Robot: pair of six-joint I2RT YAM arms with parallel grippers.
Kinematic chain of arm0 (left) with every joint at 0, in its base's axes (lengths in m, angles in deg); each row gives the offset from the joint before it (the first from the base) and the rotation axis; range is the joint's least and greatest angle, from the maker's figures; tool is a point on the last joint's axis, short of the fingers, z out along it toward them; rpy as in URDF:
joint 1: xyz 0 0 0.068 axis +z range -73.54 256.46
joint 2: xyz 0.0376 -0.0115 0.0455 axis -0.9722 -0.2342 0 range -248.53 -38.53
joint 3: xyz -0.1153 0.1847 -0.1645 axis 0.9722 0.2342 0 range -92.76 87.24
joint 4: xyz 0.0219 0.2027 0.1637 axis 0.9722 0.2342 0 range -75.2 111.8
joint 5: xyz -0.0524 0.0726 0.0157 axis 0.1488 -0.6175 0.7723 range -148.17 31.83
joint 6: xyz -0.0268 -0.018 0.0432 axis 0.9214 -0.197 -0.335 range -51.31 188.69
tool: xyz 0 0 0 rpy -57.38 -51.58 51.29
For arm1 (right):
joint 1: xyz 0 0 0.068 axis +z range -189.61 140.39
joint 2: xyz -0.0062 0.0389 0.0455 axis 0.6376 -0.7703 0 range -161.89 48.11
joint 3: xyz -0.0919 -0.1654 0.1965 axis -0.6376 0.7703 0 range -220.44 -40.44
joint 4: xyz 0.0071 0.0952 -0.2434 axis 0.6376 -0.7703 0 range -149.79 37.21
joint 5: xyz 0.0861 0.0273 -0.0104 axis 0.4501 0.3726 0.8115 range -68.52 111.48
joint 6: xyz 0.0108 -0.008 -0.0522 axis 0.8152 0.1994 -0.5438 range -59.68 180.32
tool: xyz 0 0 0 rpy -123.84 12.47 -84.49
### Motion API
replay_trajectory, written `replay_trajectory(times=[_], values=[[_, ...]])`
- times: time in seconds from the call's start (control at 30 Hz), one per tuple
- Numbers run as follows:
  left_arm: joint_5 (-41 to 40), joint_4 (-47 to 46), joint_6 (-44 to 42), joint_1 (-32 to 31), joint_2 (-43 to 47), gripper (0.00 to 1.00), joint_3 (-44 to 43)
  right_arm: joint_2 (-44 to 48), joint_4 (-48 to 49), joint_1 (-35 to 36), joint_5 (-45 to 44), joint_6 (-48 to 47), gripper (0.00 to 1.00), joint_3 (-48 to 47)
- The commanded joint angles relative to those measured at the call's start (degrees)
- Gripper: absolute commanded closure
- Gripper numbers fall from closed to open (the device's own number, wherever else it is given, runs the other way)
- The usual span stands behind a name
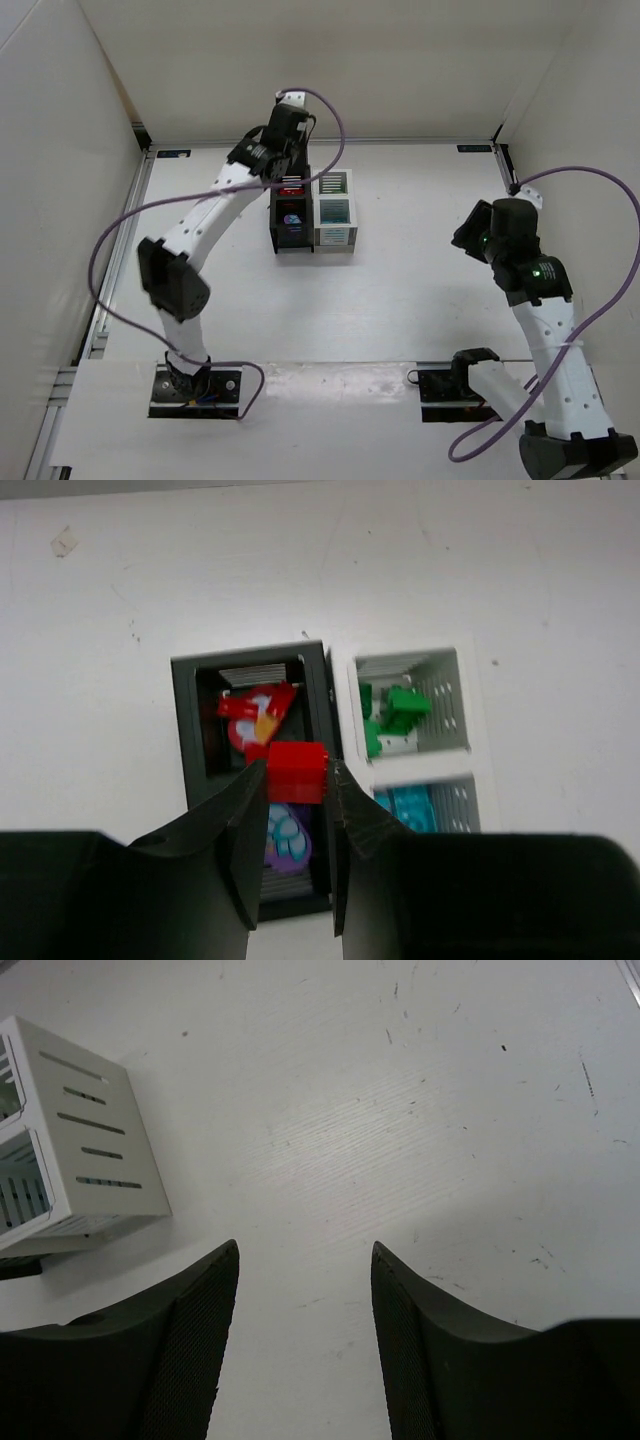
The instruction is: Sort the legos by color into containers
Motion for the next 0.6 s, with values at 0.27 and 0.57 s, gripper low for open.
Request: replay_trajectory(times=[0.27, 0.57], values=[[7.5, 5.2, -4.0, 6.6, -15.7, 0.67, -13.8, -2.5, 6.0, -1.0, 2.0, -2.3, 0.41, -0.5], [7.8, 5.4, -3.3, 7.2, -15.4, 0.24, -11.5, -3.2, 5.4, 3.0, -0.6, -1.4, 0.41, -0.6]])
